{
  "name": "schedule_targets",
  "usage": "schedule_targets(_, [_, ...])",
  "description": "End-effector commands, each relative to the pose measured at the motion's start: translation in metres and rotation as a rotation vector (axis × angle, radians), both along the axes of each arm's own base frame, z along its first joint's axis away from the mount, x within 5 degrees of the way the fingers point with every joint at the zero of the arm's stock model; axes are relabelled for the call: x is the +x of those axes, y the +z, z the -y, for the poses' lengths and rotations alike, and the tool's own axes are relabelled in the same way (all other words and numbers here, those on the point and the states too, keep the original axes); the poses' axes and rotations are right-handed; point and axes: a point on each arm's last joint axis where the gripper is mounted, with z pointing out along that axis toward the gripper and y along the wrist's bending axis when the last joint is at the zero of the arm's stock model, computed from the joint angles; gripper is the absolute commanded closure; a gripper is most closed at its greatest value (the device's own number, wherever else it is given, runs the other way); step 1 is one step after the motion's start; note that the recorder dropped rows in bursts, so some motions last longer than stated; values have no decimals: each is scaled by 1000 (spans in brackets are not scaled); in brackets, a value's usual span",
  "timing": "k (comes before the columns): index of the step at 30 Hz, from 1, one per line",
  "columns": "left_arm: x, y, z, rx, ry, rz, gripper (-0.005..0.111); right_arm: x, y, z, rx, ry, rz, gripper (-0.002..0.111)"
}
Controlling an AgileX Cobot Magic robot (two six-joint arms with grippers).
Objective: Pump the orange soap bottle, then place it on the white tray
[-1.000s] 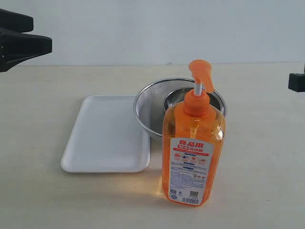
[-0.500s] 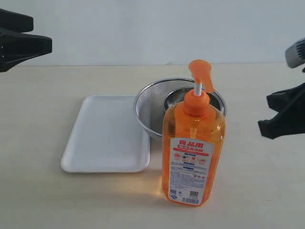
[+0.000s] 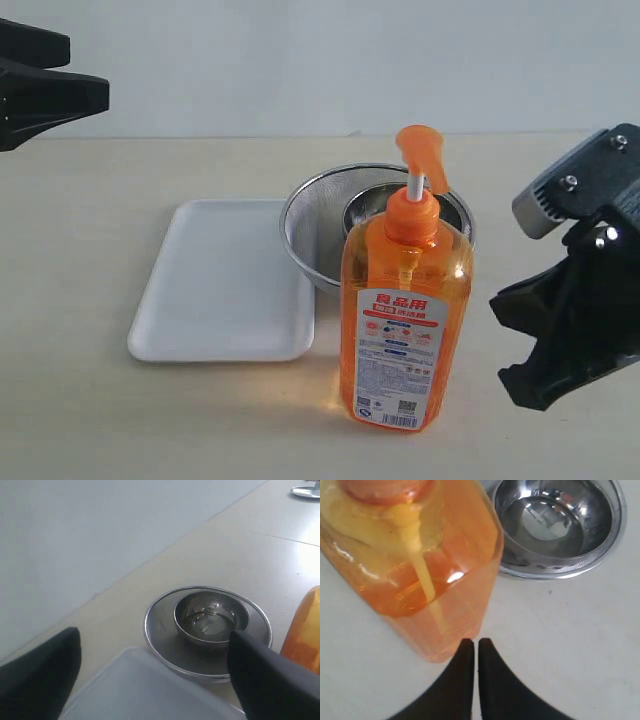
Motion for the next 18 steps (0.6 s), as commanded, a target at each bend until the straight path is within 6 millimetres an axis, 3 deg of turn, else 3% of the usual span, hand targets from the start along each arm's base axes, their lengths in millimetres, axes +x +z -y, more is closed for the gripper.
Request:
schedule_targets(1, [-1,1,-1,1,9,4,33,0,3,-2,18,3,-2,108])
schedule_targets(16, [-1,1,-1,1,9,4,33,0,4,-2,69,-55,-35,108])
schedule_targets(18, [-1,1,-1,1,9,4,33,0,3,-2,73,-57,-42,104])
